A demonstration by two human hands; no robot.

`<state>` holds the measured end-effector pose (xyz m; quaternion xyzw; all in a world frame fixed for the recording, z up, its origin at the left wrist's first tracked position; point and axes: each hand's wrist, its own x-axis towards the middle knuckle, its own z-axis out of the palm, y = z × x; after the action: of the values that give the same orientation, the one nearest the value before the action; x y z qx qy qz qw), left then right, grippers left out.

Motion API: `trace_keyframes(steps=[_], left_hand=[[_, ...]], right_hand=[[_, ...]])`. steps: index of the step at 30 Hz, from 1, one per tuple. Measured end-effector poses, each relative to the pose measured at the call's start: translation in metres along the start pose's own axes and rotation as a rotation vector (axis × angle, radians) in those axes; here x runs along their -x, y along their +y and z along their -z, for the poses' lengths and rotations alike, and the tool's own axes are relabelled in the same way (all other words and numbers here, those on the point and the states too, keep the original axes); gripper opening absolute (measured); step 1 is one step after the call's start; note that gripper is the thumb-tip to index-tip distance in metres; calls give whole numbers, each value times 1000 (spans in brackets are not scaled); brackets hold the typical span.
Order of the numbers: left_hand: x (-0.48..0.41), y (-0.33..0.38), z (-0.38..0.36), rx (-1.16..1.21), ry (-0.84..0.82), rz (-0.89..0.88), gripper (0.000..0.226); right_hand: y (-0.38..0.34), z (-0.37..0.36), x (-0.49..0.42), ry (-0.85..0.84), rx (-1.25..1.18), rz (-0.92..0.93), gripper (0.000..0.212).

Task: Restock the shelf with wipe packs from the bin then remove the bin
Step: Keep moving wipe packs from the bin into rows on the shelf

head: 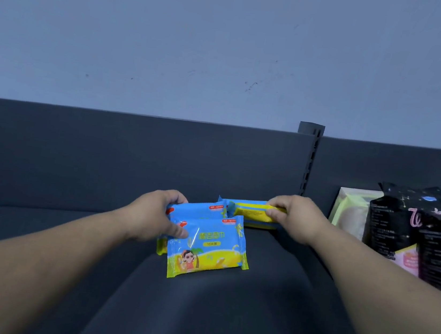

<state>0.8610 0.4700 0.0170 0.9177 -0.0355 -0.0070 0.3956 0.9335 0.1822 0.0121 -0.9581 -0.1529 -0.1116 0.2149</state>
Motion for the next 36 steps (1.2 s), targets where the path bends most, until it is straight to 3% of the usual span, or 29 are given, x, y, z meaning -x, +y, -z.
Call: trace_keyframes(steps=[7,15,18,23,26,30,32,36], left_hand=[[-8,7,-12,24,54,8,33],[-26,20,-29,16,97,-26,33],[-35,24,-35,12,123,-42,34],[-51,28,-44,18,145,-53,34],[-60,29,-47,12,153,-80,35],[-68,29,-51,-1,203,-114,38],[-69,30,-52,30,230,-115,45],[-67,26,-54,-6,282,-50,55]], right_hand=[[4,1,6,247,-210,3,8],[4,-11,19,400,-349,106,13],[11,-15,24,359,-409,176,13],[30,-14,32,172,-292,172,37],[35,-20,36,37,-254,135,34],[34,-20,38,-22,-232,50,27],[31,-17,36,-26,-170,13,40],[17,-8,34,-72,-57,-62,102]])
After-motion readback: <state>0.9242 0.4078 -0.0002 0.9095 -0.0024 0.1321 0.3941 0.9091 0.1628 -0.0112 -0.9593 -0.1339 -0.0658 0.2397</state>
